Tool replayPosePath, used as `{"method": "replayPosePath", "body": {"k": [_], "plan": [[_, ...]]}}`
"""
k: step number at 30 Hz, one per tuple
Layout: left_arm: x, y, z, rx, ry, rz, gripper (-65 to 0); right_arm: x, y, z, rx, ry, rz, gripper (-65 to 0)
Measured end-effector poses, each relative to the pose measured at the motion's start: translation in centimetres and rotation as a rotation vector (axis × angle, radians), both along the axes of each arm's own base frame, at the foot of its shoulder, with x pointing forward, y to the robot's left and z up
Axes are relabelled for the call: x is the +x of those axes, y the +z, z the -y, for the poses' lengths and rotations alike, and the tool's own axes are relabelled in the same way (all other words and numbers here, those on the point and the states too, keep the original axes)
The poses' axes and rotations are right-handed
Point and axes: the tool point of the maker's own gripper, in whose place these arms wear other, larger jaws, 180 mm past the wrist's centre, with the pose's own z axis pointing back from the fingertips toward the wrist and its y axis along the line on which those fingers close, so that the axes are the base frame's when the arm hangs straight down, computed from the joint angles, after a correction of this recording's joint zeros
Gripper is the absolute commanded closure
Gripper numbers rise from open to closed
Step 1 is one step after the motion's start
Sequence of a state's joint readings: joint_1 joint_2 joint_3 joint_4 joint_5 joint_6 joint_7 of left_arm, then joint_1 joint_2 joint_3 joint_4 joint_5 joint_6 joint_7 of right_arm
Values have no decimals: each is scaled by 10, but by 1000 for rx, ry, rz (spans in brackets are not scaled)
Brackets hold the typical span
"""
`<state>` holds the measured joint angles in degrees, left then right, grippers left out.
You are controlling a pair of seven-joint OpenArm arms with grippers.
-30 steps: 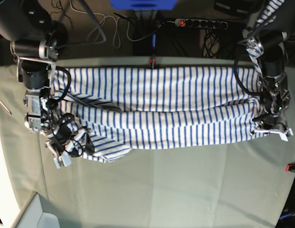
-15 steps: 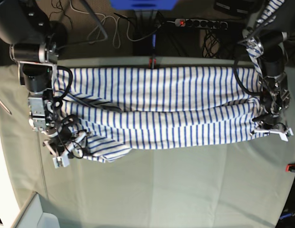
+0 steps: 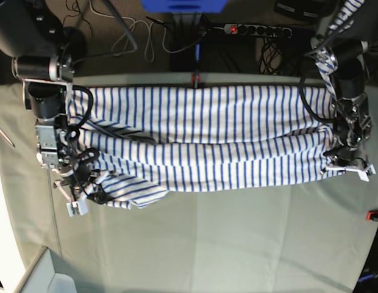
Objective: Layout the t-shirt on the table in an organized manner, then fold the t-shirt properly
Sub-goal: 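Pull the shirt edges apart with both grippers to flatten the fold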
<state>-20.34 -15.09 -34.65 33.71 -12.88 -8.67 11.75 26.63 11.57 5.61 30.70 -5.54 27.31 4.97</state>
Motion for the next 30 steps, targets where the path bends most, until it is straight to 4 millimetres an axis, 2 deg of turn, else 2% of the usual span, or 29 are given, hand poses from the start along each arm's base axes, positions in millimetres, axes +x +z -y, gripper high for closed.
{"method": "replayPosePath", "body": {"k": [3, 6, 7, 10, 13, 20, 23, 26, 30], "plan": [[0, 0, 0, -1, -1, 0, 0, 5, 4, 0, -3, 1, 3, 0], [3, 4, 2, -5, -7, 0, 0, 22, 24, 2, -5, -2, 53, 0], [5, 11, 2, 7, -11, 11, 0, 29, 36, 5, -13, -3, 81, 0], [23, 47, -7, 63, -17, 102, 0, 46, 72, 14, -43, -2, 181, 0], [38, 80, -15, 113, -18, 184, 0, 52, 91, 17, -61, 1, 232, 0], [58, 120, -15, 148, -29, 271, 0, 62, 114, 9, -63, 14, 294, 0], [73, 134, -5, 171, -69, 299, 0, 66, 123, 17, -23, -42, 316, 0], [78, 135, 5, 178, -102, 299, 0, 65, 125, 36, 0, -106, 321, 0], [77, 133, 7, 180, -108, 295, 0, 59, 114, 40, -7, -114, 275, 0]]}}
